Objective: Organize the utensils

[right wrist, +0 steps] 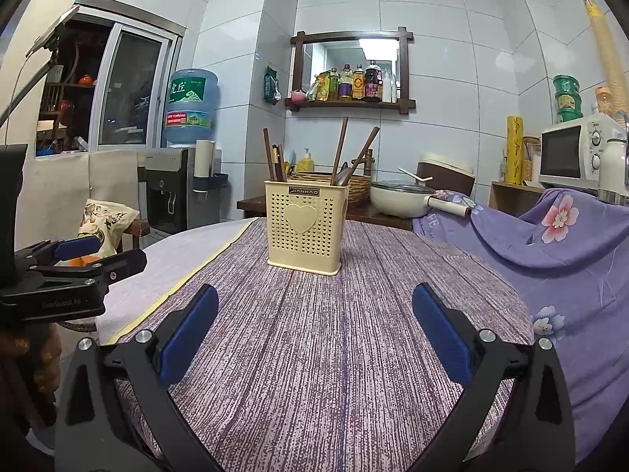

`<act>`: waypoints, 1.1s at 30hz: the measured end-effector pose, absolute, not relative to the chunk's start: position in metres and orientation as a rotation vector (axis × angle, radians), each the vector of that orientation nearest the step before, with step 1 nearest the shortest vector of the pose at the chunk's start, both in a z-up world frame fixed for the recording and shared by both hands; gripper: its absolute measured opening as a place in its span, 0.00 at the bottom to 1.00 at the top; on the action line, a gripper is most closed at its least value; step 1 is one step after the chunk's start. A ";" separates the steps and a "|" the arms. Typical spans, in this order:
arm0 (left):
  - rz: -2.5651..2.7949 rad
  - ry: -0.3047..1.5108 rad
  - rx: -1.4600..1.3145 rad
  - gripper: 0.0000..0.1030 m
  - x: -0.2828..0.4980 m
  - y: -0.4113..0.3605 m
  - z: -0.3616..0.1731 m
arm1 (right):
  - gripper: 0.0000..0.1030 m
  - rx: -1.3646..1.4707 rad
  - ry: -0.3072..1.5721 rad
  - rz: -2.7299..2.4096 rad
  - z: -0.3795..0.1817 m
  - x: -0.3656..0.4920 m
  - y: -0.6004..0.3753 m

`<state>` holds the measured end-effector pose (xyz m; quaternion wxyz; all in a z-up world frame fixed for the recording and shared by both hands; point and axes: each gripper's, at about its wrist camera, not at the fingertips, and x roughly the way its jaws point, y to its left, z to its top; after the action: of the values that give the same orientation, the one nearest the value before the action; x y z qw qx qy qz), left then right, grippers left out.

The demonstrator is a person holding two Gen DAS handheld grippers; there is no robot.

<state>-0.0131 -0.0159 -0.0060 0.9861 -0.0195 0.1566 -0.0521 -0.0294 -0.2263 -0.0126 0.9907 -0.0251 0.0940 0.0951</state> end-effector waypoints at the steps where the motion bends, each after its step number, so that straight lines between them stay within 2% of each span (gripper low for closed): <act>1: -0.105 0.317 -0.041 0.94 -0.013 -0.016 -0.006 | 0.94 -0.051 0.189 0.190 -0.013 -0.030 -0.226; 33: -0.109 0.367 -0.055 0.94 -0.006 -0.016 -0.012 | 0.94 -0.049 0.202 0.194 -0.017 -0.027 -0.229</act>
<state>-0.0064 -0.0163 -0.0118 0.9814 -0.0272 0.1822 -0.0543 -0.0265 -0.2293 -0.0169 0.9899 -0.0244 0.1005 0.0969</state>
